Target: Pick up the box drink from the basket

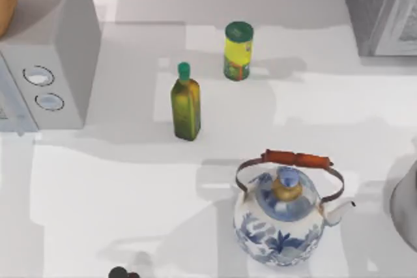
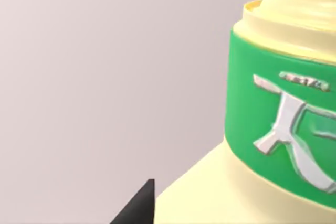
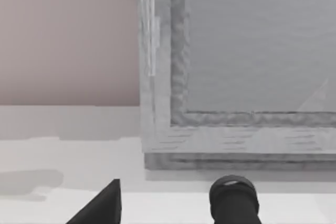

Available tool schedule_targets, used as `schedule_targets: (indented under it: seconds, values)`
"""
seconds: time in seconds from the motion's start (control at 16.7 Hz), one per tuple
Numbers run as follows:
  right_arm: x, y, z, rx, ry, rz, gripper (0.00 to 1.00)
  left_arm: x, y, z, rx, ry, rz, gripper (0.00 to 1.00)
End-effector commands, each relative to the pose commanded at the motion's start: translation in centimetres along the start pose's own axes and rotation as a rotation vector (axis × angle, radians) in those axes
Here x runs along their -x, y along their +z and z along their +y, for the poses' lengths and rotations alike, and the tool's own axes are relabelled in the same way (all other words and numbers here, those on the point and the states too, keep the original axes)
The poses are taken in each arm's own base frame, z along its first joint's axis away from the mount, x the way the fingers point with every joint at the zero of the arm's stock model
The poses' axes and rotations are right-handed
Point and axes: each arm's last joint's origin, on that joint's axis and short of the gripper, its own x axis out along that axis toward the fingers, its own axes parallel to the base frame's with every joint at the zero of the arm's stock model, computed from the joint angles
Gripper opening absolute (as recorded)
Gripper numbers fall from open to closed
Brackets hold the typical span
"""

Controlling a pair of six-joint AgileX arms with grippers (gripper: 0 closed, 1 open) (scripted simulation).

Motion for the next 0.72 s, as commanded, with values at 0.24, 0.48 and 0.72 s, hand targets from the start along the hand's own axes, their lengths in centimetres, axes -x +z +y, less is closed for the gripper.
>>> schedule_targets:
  seconds: [0.24,0.48,0.72]
  values:
    - [0.0,0.0,0.0,0.0,0.0,0.0,1.0,6.7,-4.4,-2.1,0.0,0.0,0.004,0.0]
    - [0.0,0.0,0.0,0.0,0.0,0.0,1.0,12.8,-12.3,-3.6,0.0,0.001,0.019,0.0]
    - [0.0,0.0,0.0,0.0,0.0,0.0,1.0,16.2,-20.9,-4.4,0.0,0.003,0.023,0.0]
